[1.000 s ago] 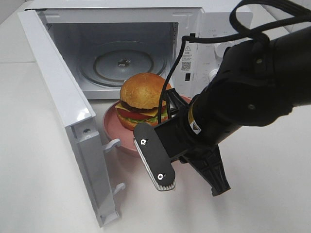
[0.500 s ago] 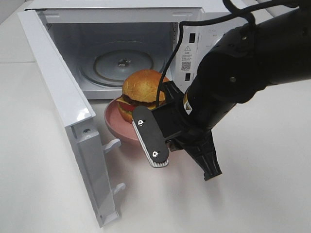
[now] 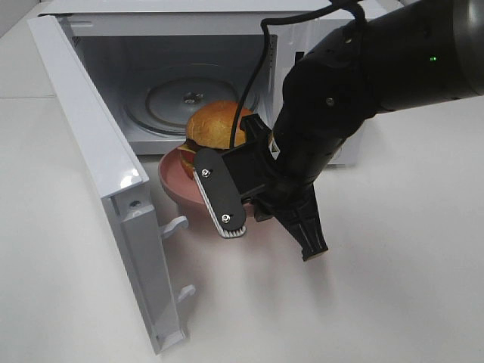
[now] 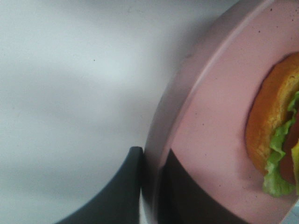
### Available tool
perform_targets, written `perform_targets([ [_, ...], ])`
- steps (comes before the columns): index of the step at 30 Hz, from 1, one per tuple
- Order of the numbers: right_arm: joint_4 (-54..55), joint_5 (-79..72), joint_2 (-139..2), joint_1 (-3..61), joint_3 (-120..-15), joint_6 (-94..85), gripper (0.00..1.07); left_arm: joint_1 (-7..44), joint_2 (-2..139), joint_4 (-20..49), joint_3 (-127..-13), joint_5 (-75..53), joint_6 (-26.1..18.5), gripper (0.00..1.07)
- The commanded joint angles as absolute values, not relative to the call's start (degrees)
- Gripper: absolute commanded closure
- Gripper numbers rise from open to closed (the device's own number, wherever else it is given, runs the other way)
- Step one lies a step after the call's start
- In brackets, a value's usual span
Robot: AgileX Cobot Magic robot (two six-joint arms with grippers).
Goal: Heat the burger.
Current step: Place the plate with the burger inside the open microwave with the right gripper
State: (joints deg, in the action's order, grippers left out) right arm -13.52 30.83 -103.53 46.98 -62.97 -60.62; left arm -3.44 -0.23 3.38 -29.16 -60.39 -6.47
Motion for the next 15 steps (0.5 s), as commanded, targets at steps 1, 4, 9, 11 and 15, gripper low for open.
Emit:
perform_targets([
  [1, -14.15, 28.71, -103.19, 46.70, -64.46, -61.65, 1.07, -3.09, -1.26, 3.55, -28.99, -59.93, -6.53, 0.02],
  [4, -14.15, 28.71, -103.19, 46.70, -65.26, -62.80, 1.07, -3.09, -1.26, 3.55, -28.99, -59.93, -6.53, 0.02],
  [9, -13.75, 30.14, -104.62, 46.70, -68.12, -62.85, 1.07, -3.09, -1.26, 3.55, -28.99, -59.93, -6.53, 0.02],
  [11, -13.06, 30.83, -105.71, 46.70, -69.67, -62.85, 1.07, -3.09, -1.26, 3.55, -28.99, -59.93, -6.53, 0.02],
  [15, -12.95, 31.74, -107.60, 46.70, -72.54, -62.91, 1.07, -3.09, -1.26, 3.55, -28.99, -59.93, -6.53, 0.02],
])
